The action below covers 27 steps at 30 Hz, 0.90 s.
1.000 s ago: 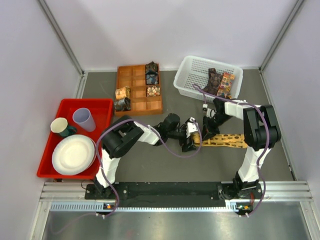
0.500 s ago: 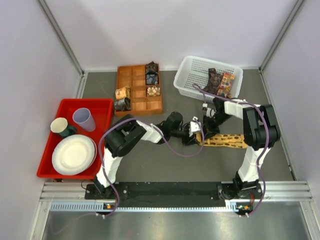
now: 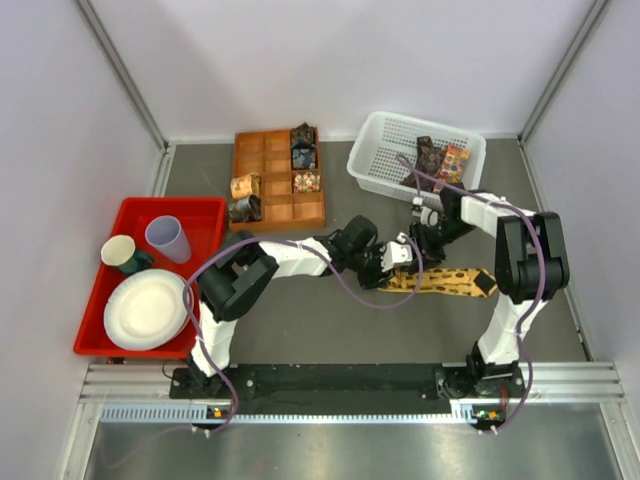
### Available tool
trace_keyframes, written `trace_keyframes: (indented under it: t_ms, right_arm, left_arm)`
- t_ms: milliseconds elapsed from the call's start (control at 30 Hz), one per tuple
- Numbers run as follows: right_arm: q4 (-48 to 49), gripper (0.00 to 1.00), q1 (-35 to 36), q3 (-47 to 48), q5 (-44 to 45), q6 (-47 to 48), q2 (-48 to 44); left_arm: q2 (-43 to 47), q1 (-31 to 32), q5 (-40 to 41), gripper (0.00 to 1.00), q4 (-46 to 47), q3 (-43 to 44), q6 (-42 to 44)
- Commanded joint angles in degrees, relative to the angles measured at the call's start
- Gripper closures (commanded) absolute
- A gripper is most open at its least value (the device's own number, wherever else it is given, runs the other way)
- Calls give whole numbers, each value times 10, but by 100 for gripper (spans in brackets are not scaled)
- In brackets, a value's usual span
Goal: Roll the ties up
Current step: Roll the tie at the center of the board.
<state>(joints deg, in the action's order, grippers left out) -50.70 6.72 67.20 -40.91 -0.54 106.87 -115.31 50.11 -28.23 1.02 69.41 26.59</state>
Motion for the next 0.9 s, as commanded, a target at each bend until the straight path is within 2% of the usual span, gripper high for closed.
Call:
trace_keyframes:
  t_ms: [0, 133, 200, 300, 367, 467, 567, 633, 700, 733, 767, 800, 867]
  right_arm:
    - [-35, 60, -20, -5, -81, 42, -53]
    - [4, 40, -15, -23, -129, 10, -60]
    - [16, 39, -6, -27, -130, 10, -53]
    - [45, 45, 10, -36, -120, -10, -37]
    - [67, 47, 20, -43, -109, -10, -24]
    - [93, 53, 24, -57, -102, -22, -11]
    - [102, 64, 30, -54, -82, -15, 4]
    - [97, 80, 31, -54, -78, -8, 12]
    - [94, 100, 31, -52, -68, 0, 14]
    - [90, 100, 31, -52, -62, 3, 14]
    - [90, 100, 31, -54, -48, 3, 12]
    - [90, 100, 31, -55, -40, 2, 11]
    - [95, 100, 30, -58, -5, 3, 6]
  left_arm:
    - [-13, 6, 56, 82, -178, -3, 18]
    - [-14, 12, 66, 76, -187, 0, 30]
    - [-13, 15, 73, 71, -188, 0, 36]
    - [-15, 19, 77, 65, -187, 3, 41]
    - [-19, 24, 83, 64, -189, 7, 47]
    - [-24, 28, 83, 63, -193, 13, 49]
    - [-28, 30, 83, 62, -192, 16, 46]
    - [-29, 30, 79, 62, -189, 14, 45]
    - [-28, 30, 76, 59, -184, 13, 41]
    - [-27, 30, 75, 55, -181, 12, 40]
    - [-26, 30, 78, 46, -182, 13, 30]
    - [-26, 29, 78, 42, -181, 15, 24]
    - [-16, 18, 38, 33, -167, 8, 7]
